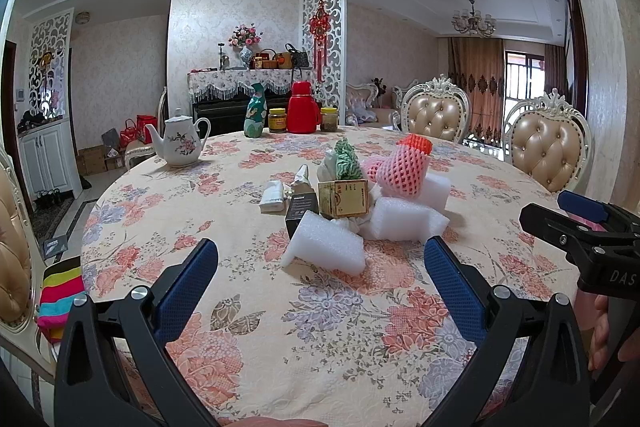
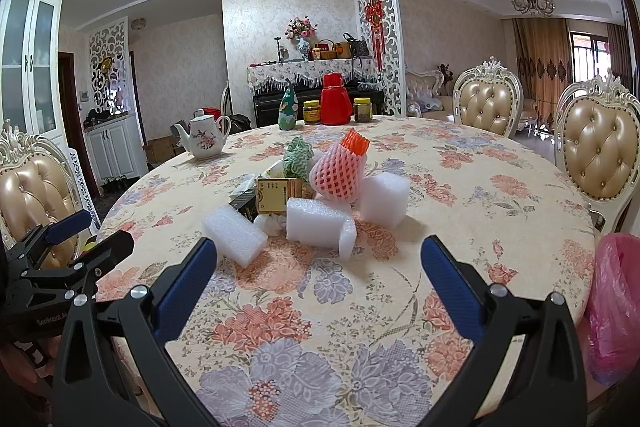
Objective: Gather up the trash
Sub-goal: 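Reach the right tool to the white foam block and grasp it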
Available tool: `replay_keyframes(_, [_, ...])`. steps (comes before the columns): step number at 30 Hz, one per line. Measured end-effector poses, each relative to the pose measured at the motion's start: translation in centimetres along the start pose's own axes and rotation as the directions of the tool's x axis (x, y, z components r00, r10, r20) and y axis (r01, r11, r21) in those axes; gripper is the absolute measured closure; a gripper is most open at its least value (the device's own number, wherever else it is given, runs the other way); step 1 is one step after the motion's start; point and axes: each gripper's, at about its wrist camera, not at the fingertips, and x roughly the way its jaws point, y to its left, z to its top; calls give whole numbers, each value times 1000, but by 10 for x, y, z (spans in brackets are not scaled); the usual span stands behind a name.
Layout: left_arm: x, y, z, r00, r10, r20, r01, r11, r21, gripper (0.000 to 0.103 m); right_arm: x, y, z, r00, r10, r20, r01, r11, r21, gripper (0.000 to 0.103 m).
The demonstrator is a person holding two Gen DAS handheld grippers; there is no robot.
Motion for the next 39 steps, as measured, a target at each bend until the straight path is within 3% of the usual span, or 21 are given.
replay_keyframes(11, [4, 3, -4, 1000, 19, -15, -19, 1000, -2, 7, 9, -2, -3, 1000, -5, -24, 5, 1000, 0, 4])
replay_keyframes(21, [58, 16, -5, 991, -15, -131, 10, 999, -39, 7, 55, -21, 0, 992, -47, -119, 49, 999, 14, 4])
replay_keyframes(27, [92, 24, -3, 982, 15, -186, -28, 997, -66, 7, 89, -36, 3, 982, -37, -185, 45, 998, 43, 4])
replay_keyframes(36, [139, 42, 4, 954, 15, -298, -47, 994, -100, 7, 171, -44, 20, 936, 28, -350, -11, 999, 49, 4])
replay_keyframes(39, [149, 42, 5, 947, 20, -320, -52, 995, -90, 7, 199, -42, 21, 907, 26, -420, -16, 1000, 26, 15])
